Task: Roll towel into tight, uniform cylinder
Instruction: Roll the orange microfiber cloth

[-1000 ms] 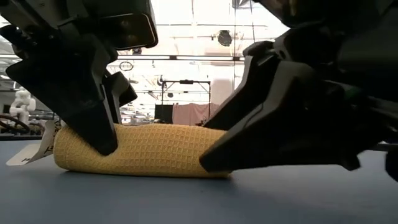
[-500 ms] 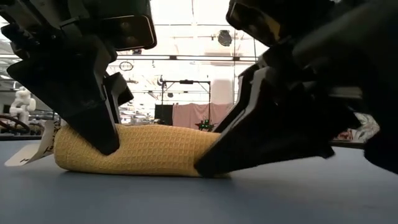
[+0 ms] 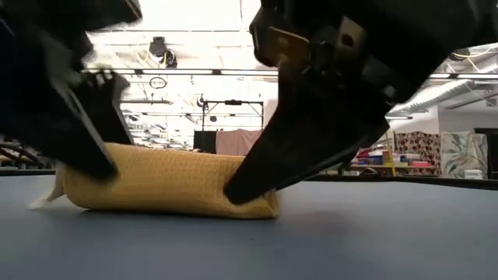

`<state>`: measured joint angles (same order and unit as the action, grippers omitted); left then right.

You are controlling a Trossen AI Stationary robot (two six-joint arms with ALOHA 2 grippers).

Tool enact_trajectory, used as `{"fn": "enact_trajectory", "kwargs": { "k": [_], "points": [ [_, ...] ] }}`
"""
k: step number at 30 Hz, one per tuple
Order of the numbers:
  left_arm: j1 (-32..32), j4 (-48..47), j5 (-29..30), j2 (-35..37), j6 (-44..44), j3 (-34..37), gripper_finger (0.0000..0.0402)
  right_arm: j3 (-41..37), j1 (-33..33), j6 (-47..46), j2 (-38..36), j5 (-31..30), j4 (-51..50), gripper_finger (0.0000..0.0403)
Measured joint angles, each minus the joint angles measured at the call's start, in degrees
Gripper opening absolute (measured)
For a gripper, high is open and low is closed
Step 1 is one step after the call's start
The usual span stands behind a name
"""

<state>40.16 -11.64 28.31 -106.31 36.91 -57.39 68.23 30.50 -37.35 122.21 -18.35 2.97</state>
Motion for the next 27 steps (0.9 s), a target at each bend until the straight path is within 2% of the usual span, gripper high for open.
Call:
{"fn": "enact_trajectory", "kwargs": {
  "k": [4,9,16,21,24,27],
  "points": [
    [3.51,0.78,6.95,3.04,-2.69,-0.29,0.0258,0.00,-1.65,-2.65,-0.02,3.53,-0.12,0.0069],
    [7.85,1.87,15.44,3.19,-8.65,-0.32,0.0264,-0.07,-3.22,-4.45,-0.08,7.51,0.13,0.0069],
    [10.15,3.97,17.69,-2.53,-16.65,-0.26,0.0265,-0.15,-5.52,-4.69,-0.33,14.01,1.01,0.0068],
    [10.12,3.79,20.76,-4.26,-20.06,-0.28,0.0265,-0.30,-6.10,-3.97,-0.63,15.10,1.39,0.0068],
    [9.20,3.37,19.82,-4.65,-21.41,-0.35,0.0258,-0.28,-6.10,-3.93,-0.63,15.62,1.41,0.0068],
    [7.98,3.38,18.12,-4.75,-22.38,-0.36,0.0234,-0.30,-6.10,-3.73,-0.63,16.02,1.41,0.0068]
  ]
}}
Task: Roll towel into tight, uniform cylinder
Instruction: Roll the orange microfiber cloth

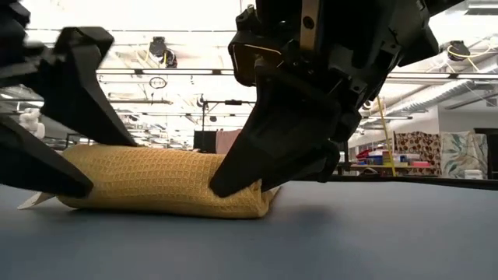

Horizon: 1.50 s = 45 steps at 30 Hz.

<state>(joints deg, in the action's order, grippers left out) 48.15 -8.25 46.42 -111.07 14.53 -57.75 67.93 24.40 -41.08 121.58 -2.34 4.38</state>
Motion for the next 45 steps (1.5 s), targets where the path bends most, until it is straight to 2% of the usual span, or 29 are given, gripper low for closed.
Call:
{"fn": "enact_trajectory", "kwargs": {
  "k": [10,14,16,20,24,28,33,37,45],
  "points": [
    [-4.82,-3.37,-8.81,0.04,3.86,-0.26,0.0118,-0.15,0.00,4.61,-0.52,1.00,1.03,0.0069],
    [-6.08,-3.17,-12.19,0.17,4.46,-0.29,0.0089,-0.21,1.29,11.61,-3.02,-0.98,-0.97,0.0095],
    [-6.81,-2.61,-14.10,0.13,4.60,-0.31,0.0081,-0.36,2.61,15.55,-5.08,-4.67,-4.19,0.0117],
    [-8.53,-2.79,-18.72,0.21,6.93,-0.23,0.0075,-0.57,6.68,20.45,-8.81,-13.96,-9.55,0.0166],
    [-10.45,-2.57,-23.62,1.32,8.82,-0.20,0.0074,-0.33,11.80,23.89,-9.83,-23.47,-9.41,0.0203],
    [-13.17,-2.21,-30.14,3.32,9.20,-0.09,0.0073,-0.33,15.74,28.82,-7.80,-30.35,-4.12,0.0215],
    [-18.12,-0.93,-39.78,4.07,9.99,-0.11,0.0072,-0.27,16.77,33.19,-4.74,-37.14,1.53,0.0212],
    [-21.60,-1.13,-45.68,3.93,10.51,-0.12,0.0072,-0.22,15.22,31.36,-3.49,-37.80,1.13,0.0207],
    [-23.35,-1.23,-48.19,3.90,10.70,-0.12,0.0072,-0.16,13.61,29.57,-2.47,-36.84,-1.78,0.0191]
  ]
}}
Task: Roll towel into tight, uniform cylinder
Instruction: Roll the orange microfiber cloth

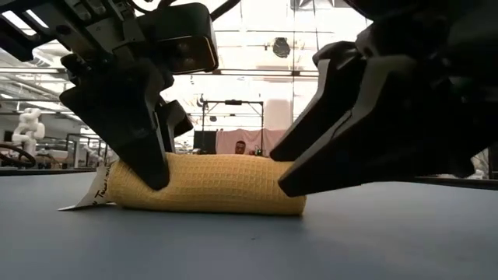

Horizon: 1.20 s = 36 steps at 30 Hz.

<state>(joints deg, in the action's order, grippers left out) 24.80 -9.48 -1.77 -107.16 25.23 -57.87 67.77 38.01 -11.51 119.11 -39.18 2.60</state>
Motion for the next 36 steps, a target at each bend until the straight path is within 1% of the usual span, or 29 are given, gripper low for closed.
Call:
{"fn": "enact_trajectory", "kwargs": {
  "k": [3,5,11,15,18,23,25,27,29,31,34,36],
  "points": [
    [-0.02,-0.06,-0.03,-0.01,0.02,0.00,0.0072,0.01,-0.67,-0.07,-0.01,0.70,-0.81,0.0184],
    [-0.02,-0.05,-0.01,-0.01,0.02,0.00,0.0072,0.05,-1.43,-0.43,0.12,2.46,-1.09,0.0179],
    [-0.02,0.04,0.39,-0.01,0.46,0.02,0.0079,0.17,-3.16,-3.99,1.47,4.10,-0.97,0.0172],
    [0.39,0.29,2.90,-0.01,1.53,0.07,0.0094,0.22,-4.21,-7.64,1.64,5.51,-1.82,0.0168],
    [1.40,0.37,5.63,-0.01,1.51,0.07,0.0119,0.24,-4.89,-10.65,1.57,6.96,-3.26,0.0149],
    [3.21,-0.67,11.47,1.66,2.84,0.25,0.0179,0.31,-6.14,-15.69,1.36,11.06,-4.49,0.0085],
    [4.10,-1.74,14.08,3.44,2.82,0.35,0.0203,0.28,-6.54,-16.79,0.97,12.76,-4.67,0.0058],
    [5.34,-2.18,17.05,5.56,2.25,0.42,0.0224,0.26,-6.90,-17.80,0.36,13.81,-5.00,0.0041],
    [7.18,-2.17,20.88,7.75,0.81,0.40,0.0241,0.22,-7.52,-18.67,-0.23,14.60,-5.53,0.0035],
    [9.32,-1.94,25.66,8.82,-1.08,0.28,0.0251,0.22,-8.45,-19.68,-0.99,16.94,-6.55,0.0035],
    [12.83,-2.40,31.69,8.50,-3.54,0.28,0.0255,0.22,-10.00,-20.85,-1.54,19.62,-7.56,0.0045],
    [14.30,-1.03,33.71,7.07,-4.72,0.18,0.0255,0.22,-11.26,-20.63,-1.67,22.90,-7.75,0.0048]
  ]
}}
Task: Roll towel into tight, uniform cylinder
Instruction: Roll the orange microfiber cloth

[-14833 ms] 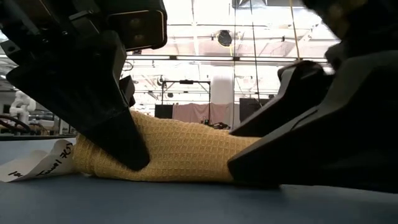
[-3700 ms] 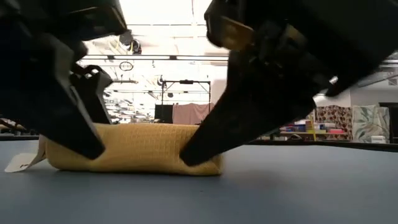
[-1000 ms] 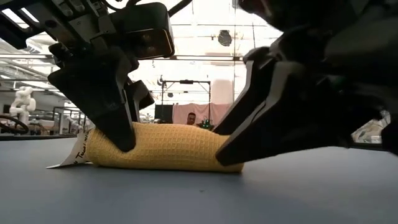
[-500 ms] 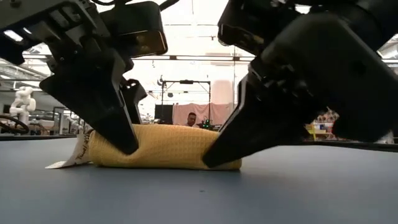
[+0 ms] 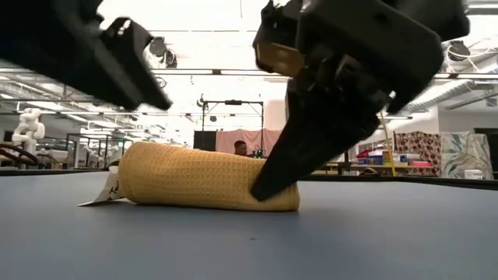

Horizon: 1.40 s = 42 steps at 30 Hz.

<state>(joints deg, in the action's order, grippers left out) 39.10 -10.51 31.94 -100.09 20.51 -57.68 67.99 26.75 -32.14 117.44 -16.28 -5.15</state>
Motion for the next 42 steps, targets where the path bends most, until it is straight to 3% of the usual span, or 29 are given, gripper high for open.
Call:
{"fn": "enact_trajectory", "kwargs": {
  "k": [9,15,19,23,30,36,42],
  "points": [
    [2.25,2.41,7.18,-7.14,-0.34,0.04,0.0256,-0.04,-4.84,0.25,-0.23,13.10,0.37,0.0045],
    [1.39,1.44,6.10,-8.20,0.07,-0.05,0.0252,-0.07,-6.18,0.30,-0.25,17.17,0.15,0.0046],
    [-0.39,-0.33,3.39,-8.18,2.72,-0.09,0.0224,-0.11,-6.56,0.72,-0.29,18.50,0.18,0.0047],
    [-2.22,-0.96,0.08,-8.16,3.08,-0.14,0.0166,-0.11,-6.35,2.04,-0.35,18.13,0.23,0.0050],
    [-5.15,-0.73,-6.66,-7.58,2.81,-0.29,0.0048,-0.46,-3.68,11.17,-4.35,11.25,-2.08,0.0127],
    [-8.03,-1.19,-16.10,-6.04,2.84,-0.23,0.0046,-0.42,1.95,19.32,-8.86,-1.46,-7.60,0.0190],
    [-12.66,-0.52,-28.67,-5.64,4.58,-0.26,0.0054,-0.28,7.38,26.02,-7.09,-7.91,-2.55,0.0199]
  ]
}}
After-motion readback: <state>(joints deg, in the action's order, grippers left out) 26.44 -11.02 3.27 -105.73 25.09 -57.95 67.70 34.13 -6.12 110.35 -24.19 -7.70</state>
